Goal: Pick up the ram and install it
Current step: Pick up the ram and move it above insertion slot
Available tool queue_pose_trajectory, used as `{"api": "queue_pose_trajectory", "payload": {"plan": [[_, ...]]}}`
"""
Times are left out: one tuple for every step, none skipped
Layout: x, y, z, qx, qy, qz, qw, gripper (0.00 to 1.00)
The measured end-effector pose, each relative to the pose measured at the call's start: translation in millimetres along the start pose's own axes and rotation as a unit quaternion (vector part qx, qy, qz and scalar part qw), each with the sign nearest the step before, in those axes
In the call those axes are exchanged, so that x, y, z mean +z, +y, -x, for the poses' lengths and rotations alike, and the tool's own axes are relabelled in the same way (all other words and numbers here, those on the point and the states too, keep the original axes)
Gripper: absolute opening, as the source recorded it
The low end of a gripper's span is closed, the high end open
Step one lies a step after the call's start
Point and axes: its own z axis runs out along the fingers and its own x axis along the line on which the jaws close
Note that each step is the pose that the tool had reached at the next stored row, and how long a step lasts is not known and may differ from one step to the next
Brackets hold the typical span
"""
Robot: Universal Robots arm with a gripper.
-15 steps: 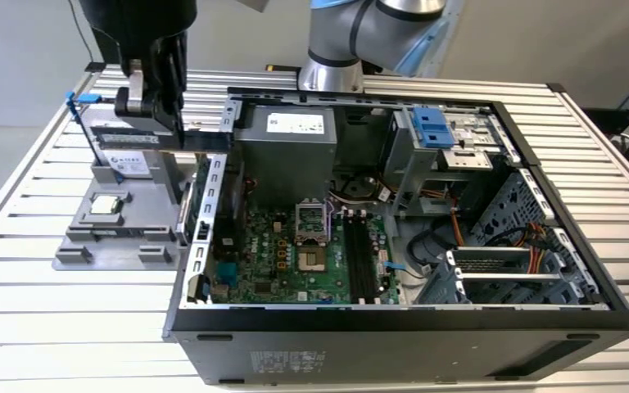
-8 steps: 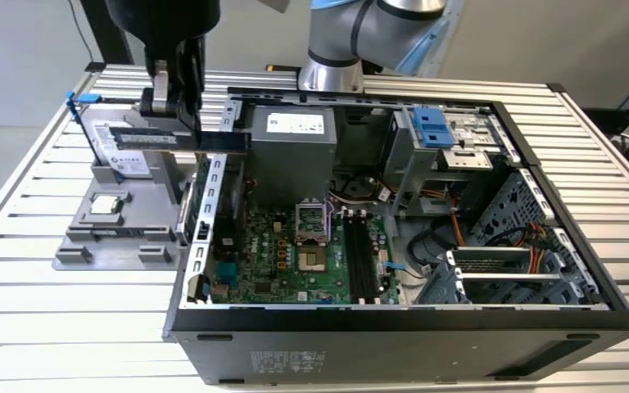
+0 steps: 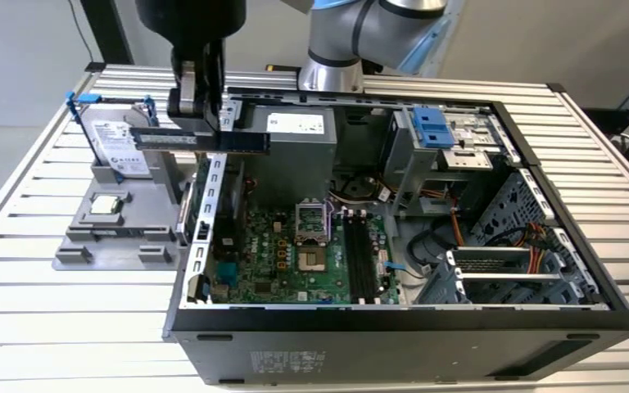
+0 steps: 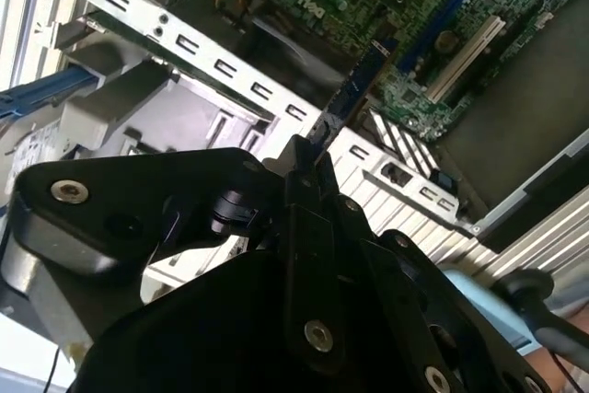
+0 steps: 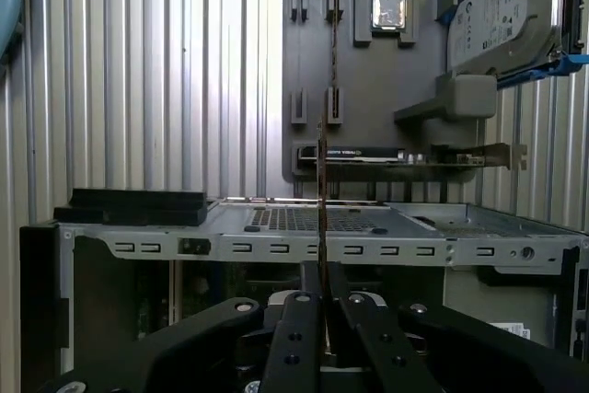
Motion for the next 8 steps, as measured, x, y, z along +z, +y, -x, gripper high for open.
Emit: {"api": "queue_pose_trajectory", "payload": {"plan": [[-0.1,-1.7,0.0,0.000,0.0000,0.0000,1.00000,0.00],[-0.1,-3.1,0.0,0.000,0.0000,0.0000,1.00000,0.00],[-0.2,-4.2,0.0,0.000,0.0000,0.0000,1.00000,0.00],[-0.3,-5.6,0.0,0.000,0.0000,0.0000,1.00000,0.00],[-0.4,-7.7,0.0,0.000,-0.0001,0.0000,1.00000,0.00],[-0.5,-9.9,0.0,0.000,0.0000,0.0000,1.00000,0.00],[-0.6,-11.9,0.0,0.000,-0.0001,0.0000,1.00000,0.00],[-0.8,-14.0,0.0,0.000,0.0000,0.0001,1.00000,0.00]]}}
